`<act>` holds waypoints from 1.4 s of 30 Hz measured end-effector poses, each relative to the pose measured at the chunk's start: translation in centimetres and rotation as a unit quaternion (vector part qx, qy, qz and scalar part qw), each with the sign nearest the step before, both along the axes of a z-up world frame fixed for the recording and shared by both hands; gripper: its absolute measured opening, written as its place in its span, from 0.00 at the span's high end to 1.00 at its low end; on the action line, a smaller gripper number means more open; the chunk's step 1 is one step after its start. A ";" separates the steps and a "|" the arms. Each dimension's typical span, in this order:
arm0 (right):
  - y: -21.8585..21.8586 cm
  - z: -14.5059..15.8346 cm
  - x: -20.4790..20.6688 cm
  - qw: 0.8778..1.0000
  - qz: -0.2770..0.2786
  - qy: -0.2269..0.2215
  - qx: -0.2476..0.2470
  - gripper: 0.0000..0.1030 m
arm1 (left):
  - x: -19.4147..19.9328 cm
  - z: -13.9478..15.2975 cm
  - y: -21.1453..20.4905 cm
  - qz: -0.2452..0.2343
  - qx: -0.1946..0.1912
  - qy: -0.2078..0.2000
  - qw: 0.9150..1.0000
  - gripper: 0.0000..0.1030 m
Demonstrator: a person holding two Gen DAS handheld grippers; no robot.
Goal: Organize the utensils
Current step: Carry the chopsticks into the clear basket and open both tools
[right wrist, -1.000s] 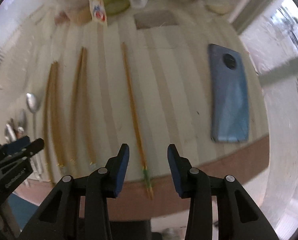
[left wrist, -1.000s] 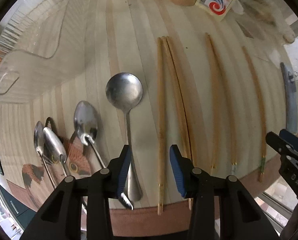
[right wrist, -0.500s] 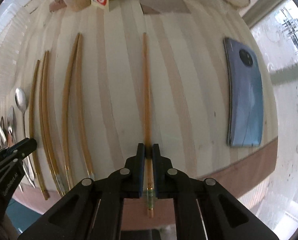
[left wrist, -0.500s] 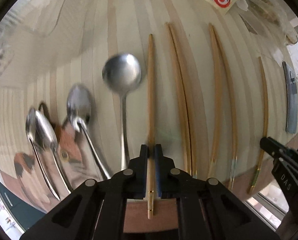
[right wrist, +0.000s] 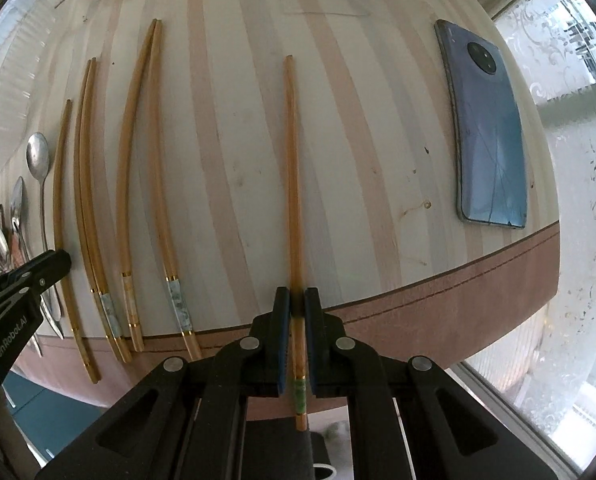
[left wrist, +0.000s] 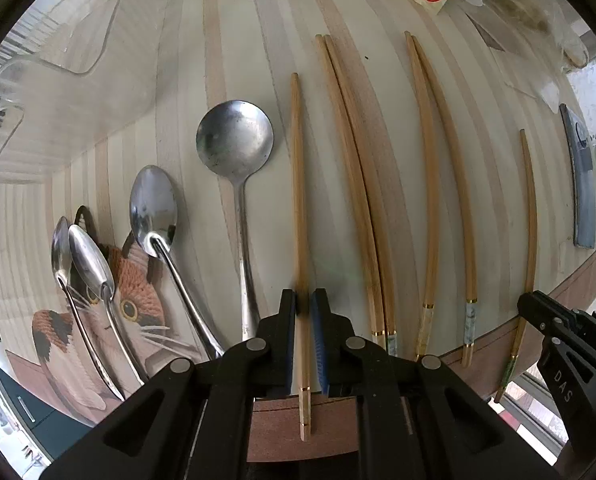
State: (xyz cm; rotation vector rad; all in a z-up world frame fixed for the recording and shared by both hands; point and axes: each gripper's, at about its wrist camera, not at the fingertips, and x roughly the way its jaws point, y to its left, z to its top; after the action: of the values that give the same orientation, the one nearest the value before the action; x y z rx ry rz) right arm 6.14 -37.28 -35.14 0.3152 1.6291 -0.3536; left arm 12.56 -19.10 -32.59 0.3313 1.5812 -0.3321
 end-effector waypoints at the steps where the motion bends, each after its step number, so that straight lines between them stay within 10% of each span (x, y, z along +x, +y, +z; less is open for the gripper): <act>1: 0.2 0.3 0.5 1.000 0.001 0.001 -0.001 0.92 | -0.1 0.0 0.0 -0.001 0.000 -0.001 1.000 0.92; 11: 1.6 2.0 -0.8 0.999 -0.021 -0.039 0.000 0.93 | -0.2 4.2 -2.4 -0.013 0.015 -0.043 0.999 0.96; 29: 4.9 18.6 7.2 0.970 0.031 -0.225 0.085 0.93 | 8.3 21.1 4.8 0.070 -0.084 -0.179 0.978 0.96; 42: 16.3 16.4 26.7 0.961 0.137 -0.188 0.153 0.93 | 23.3 16.0 14.5 0.171 -0.058 -0.080 0.980 0.96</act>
State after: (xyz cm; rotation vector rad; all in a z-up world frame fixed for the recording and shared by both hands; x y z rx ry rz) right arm 32.84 -20.95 -18.75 0.3593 1.3237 0.1659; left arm 35.89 -4.59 -16.59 -0.0073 1.4237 -0.1273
